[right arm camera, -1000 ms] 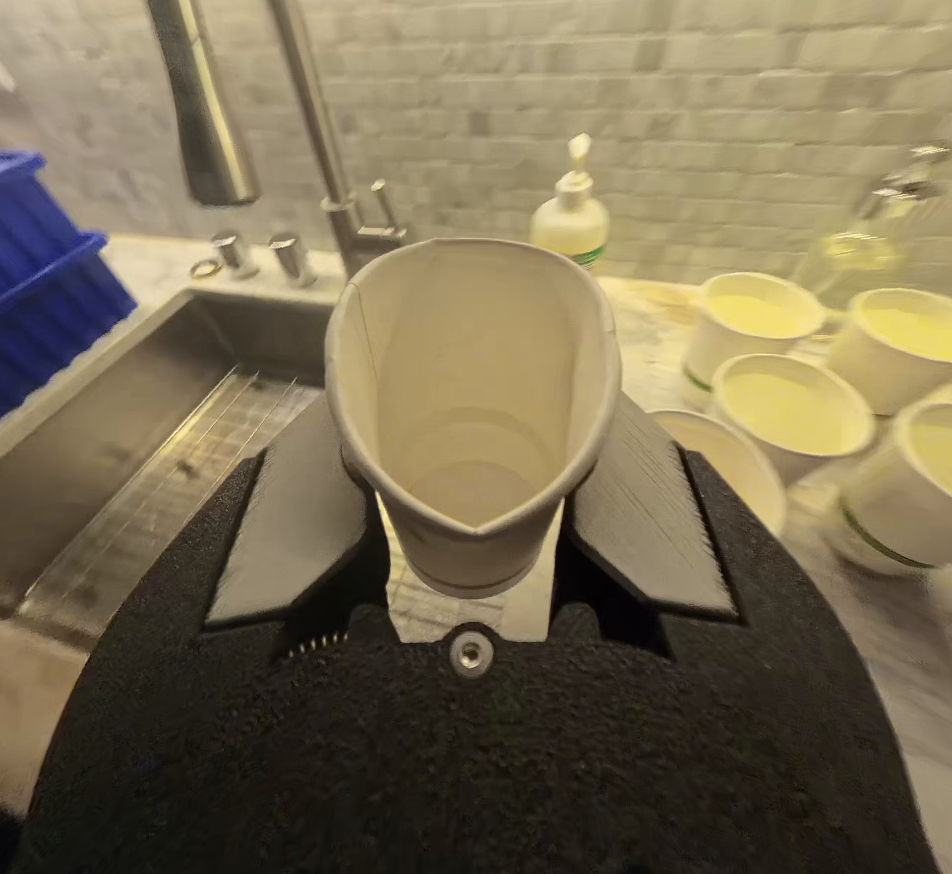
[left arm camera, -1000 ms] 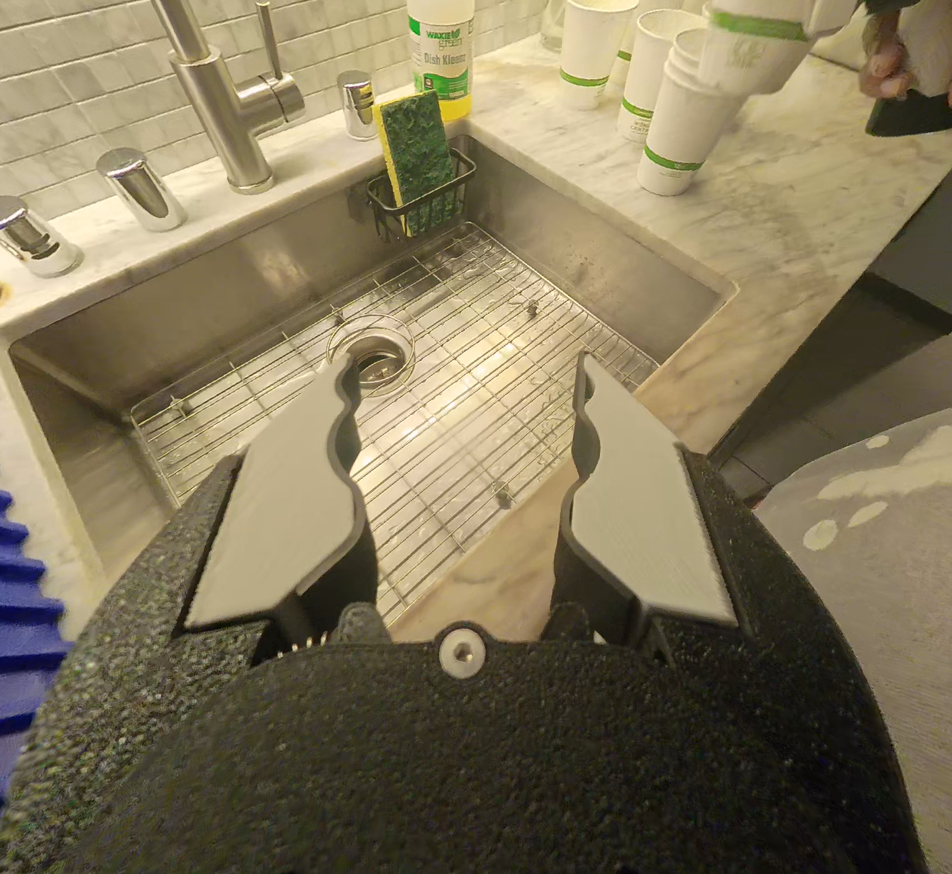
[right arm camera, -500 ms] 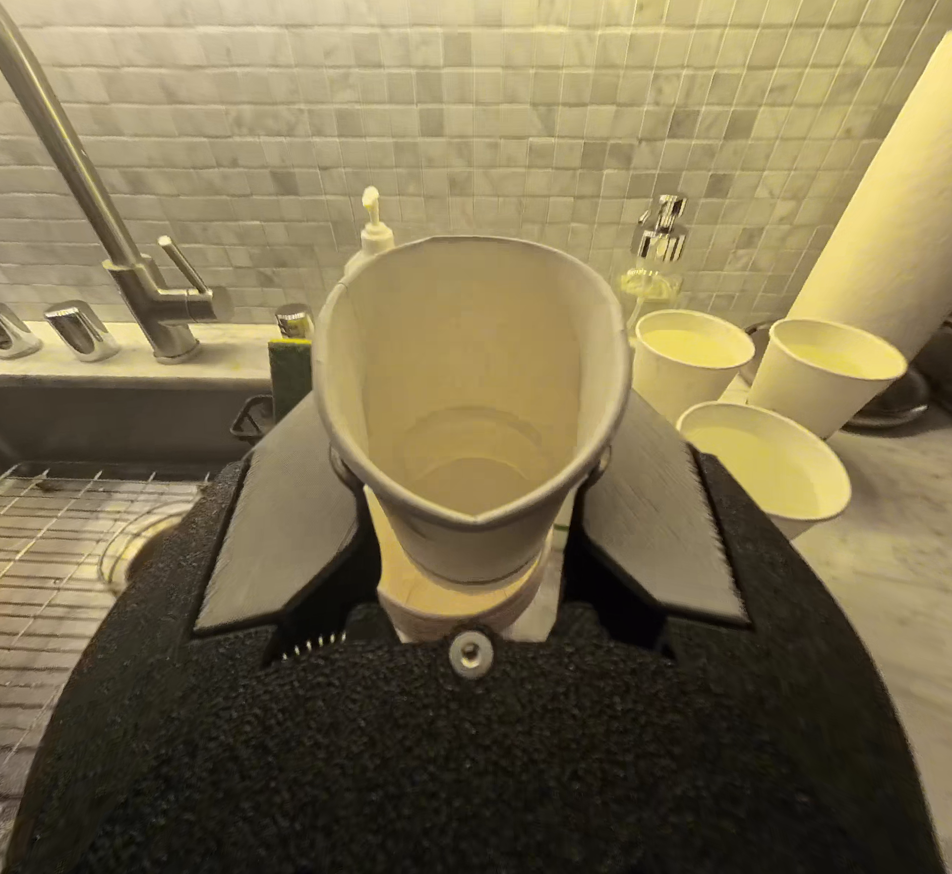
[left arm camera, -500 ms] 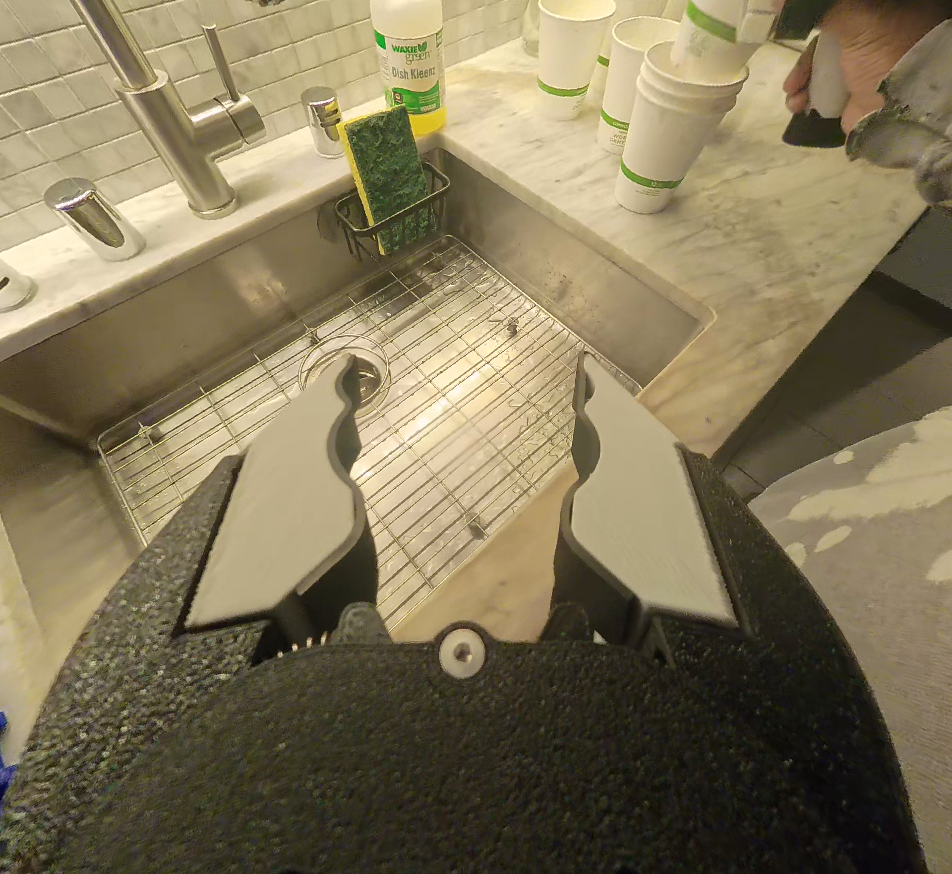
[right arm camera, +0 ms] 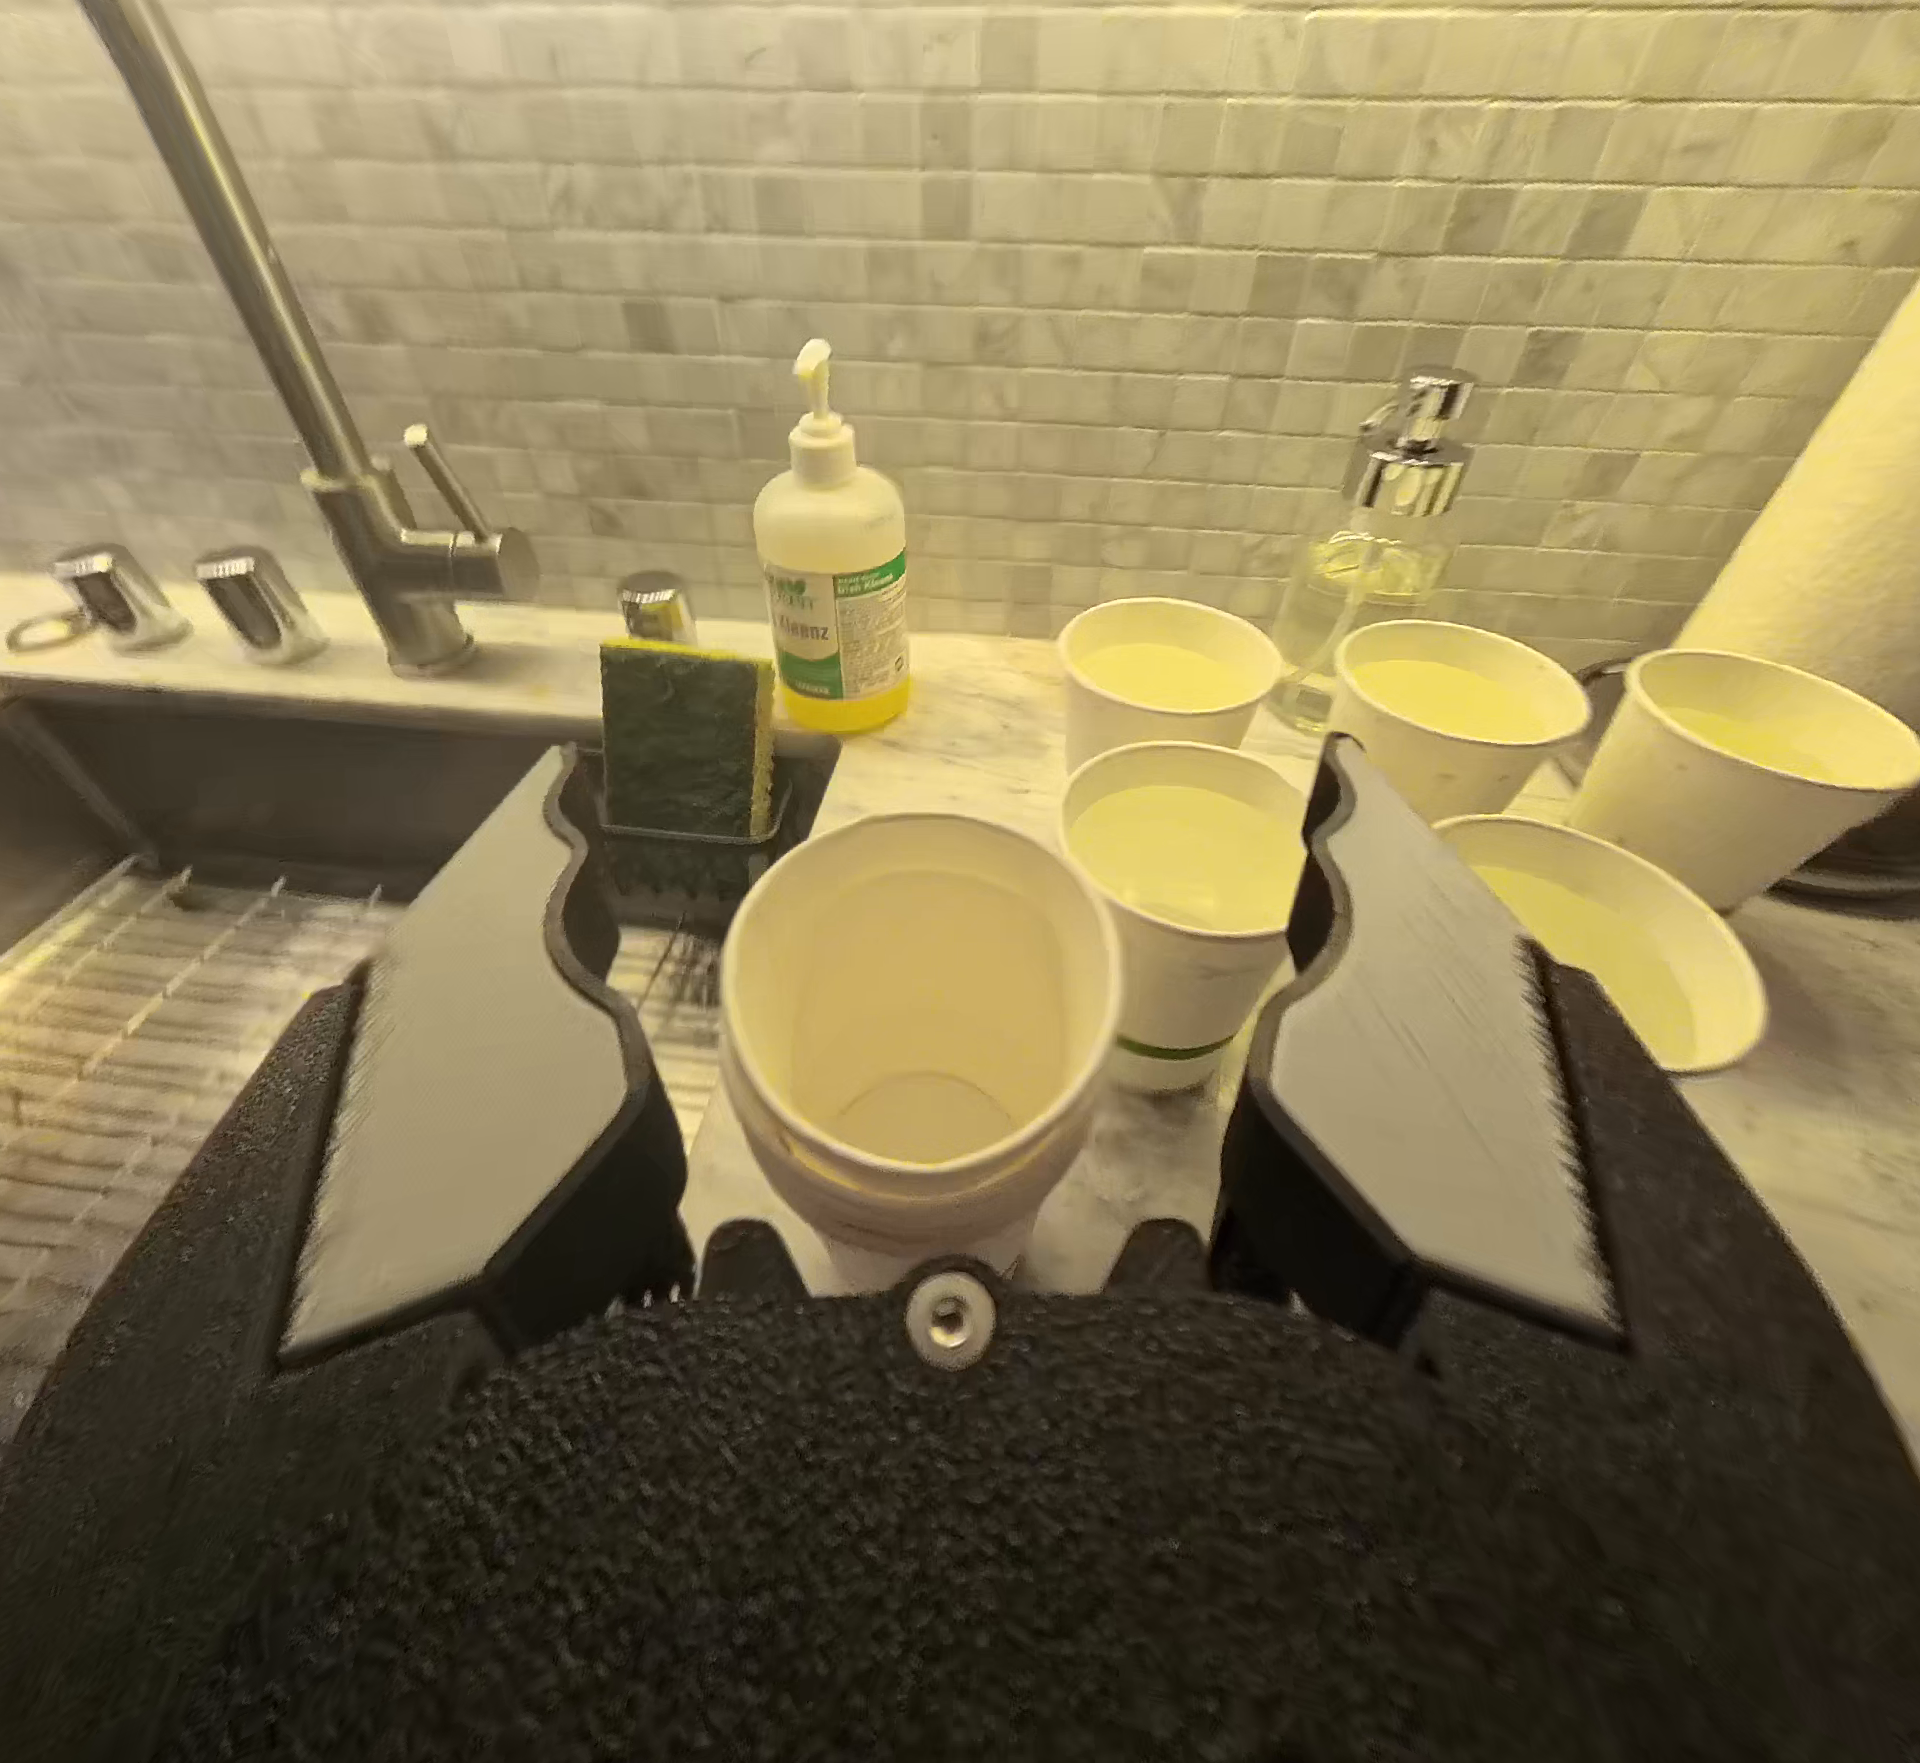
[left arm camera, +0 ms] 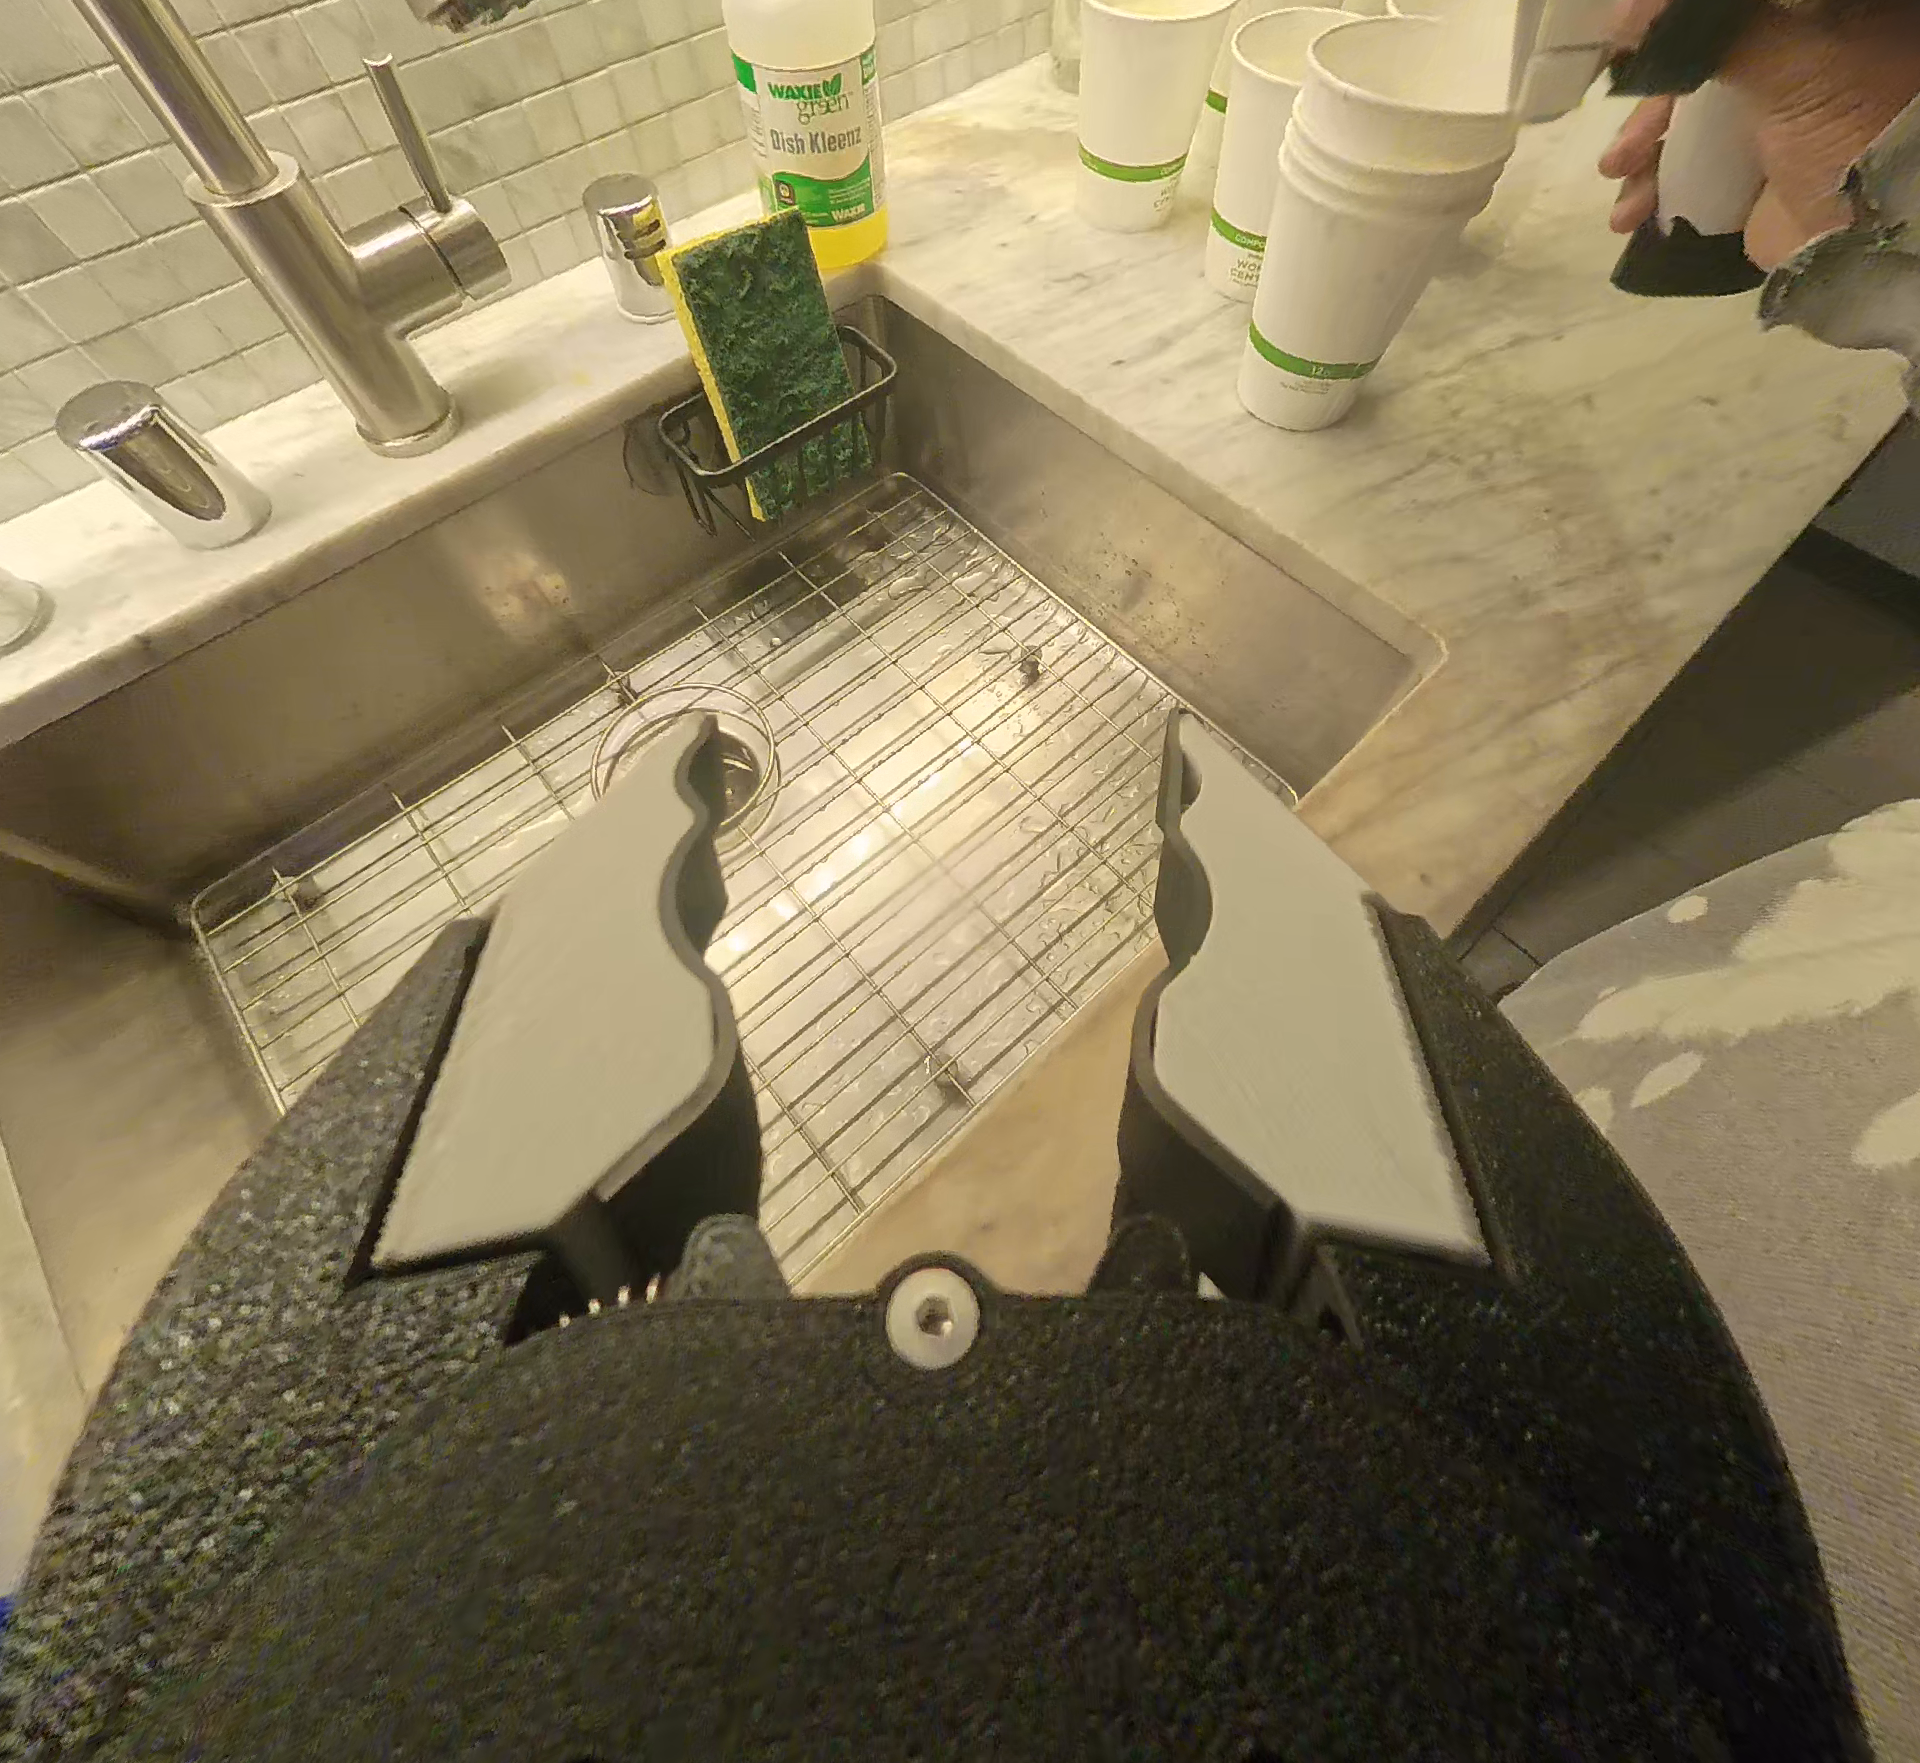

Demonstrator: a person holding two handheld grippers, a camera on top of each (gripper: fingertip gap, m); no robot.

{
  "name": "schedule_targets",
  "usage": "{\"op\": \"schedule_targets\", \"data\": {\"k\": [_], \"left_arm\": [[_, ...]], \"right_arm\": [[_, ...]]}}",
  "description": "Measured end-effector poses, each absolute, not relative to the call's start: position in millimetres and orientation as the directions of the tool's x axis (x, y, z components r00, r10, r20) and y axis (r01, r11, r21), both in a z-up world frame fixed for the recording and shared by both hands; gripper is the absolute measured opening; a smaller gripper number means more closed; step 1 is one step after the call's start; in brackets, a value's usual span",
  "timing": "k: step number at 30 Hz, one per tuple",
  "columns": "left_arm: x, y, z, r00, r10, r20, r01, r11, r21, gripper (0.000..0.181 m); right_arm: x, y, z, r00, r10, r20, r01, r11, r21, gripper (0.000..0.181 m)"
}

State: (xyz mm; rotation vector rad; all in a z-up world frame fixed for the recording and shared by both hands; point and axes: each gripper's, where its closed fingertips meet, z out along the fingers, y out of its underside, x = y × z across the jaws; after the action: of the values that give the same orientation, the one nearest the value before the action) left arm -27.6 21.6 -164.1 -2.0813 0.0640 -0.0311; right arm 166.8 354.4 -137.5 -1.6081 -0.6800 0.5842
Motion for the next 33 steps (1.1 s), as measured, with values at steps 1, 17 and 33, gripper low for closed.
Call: {"op": "schedule_targets", "data": {"k": [1,17,33], "left_arm": [[-27.1,23.4,-163.6,0.998,-0.059,-0.007,-0.035,-0.487,-0.873,0.084],[-5.8,57.6,-160.1,0.998,-0.038,-0.042,-0.056,-0.500,-0.864,0.083],[32.1,107.8,-161.9,0.997,-0.017,-0.071,-0.069,-0.539,-0.839,0.083]], "right_arm": [[176.1,358.5,-131.7,0.717,0.697,-0.024,0.061,-0.097,-0.993,0.127],[298.9,463.8,-262.0,0.803,0.596,-0.013,0.248,-0.354,-0.902,0.125],[246.1,510.6,-284.9,0.582,0.813,-0.013,0.363,-0.274,-0.891,0.115]]}}
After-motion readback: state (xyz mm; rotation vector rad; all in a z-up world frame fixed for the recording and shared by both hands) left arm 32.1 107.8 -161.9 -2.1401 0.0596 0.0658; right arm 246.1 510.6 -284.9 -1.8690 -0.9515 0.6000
